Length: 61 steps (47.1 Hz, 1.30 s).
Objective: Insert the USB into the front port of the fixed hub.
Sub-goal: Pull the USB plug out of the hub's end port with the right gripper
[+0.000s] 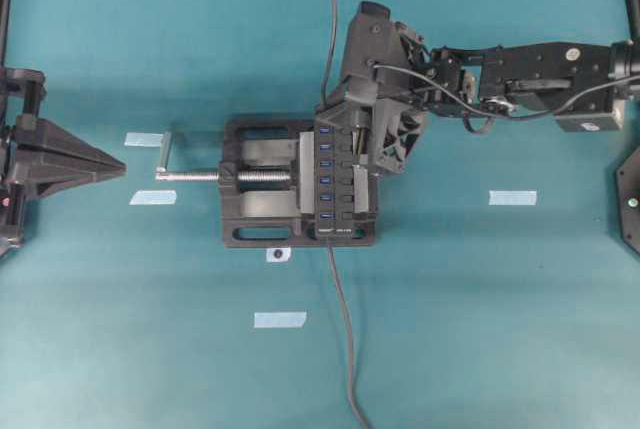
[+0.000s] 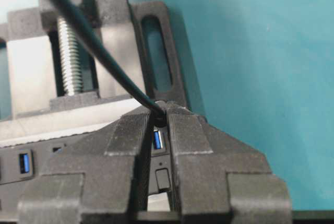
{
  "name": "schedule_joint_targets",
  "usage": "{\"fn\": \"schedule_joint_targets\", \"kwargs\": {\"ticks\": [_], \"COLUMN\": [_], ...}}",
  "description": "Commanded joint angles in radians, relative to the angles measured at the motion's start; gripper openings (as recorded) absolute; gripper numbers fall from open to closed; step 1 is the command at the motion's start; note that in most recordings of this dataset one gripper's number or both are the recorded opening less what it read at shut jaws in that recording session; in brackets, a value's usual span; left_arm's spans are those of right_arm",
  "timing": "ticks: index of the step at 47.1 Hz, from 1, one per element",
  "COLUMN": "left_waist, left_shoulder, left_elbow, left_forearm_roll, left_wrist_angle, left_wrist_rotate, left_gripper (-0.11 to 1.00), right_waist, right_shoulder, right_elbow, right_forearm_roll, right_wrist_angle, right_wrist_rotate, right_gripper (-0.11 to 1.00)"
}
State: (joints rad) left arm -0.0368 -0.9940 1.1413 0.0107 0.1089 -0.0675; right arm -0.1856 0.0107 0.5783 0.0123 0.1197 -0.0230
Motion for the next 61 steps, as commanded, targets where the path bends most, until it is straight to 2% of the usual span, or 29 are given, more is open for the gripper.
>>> {"fn": "schedule_joint_targets", "kwargs": {"ticks": [1,16,33,61], "left_waist": [0.0,0.0,0.0,0.0], "left_shoulder": [0.003,0.005,0.005,0.005], "left_elbow": [-0.011,-0.011,-0.011,-0.009], "left_forearm_roll": [0.002,0.002,0.002,0.002], "left_wrist_angle": [-0.005,-0.005,-0.005,-0.005], "left_wrist_rotate": [-0.002,-0.005,-0.005,-0.006], "left_gripper": [0.0,0.0,0.0,0.0], "right_waist": [0.018,0.037,0.055,0.15], "right_shoulder": [-0.044,-0.097,-0.167,-0.218], "right_elbow": [-0.028,-0.029,-0.021,-0.025], "right_forearm_roll": [0.002,0.006,0.009,0.009], "right_wrist_angle": [0.017,0.063,0.16,0.164], "right_wrist_rotate": [0.011,0.018,0.118,0.181], "right_gripper": [0.05,0.05,0.05,0.04]}}
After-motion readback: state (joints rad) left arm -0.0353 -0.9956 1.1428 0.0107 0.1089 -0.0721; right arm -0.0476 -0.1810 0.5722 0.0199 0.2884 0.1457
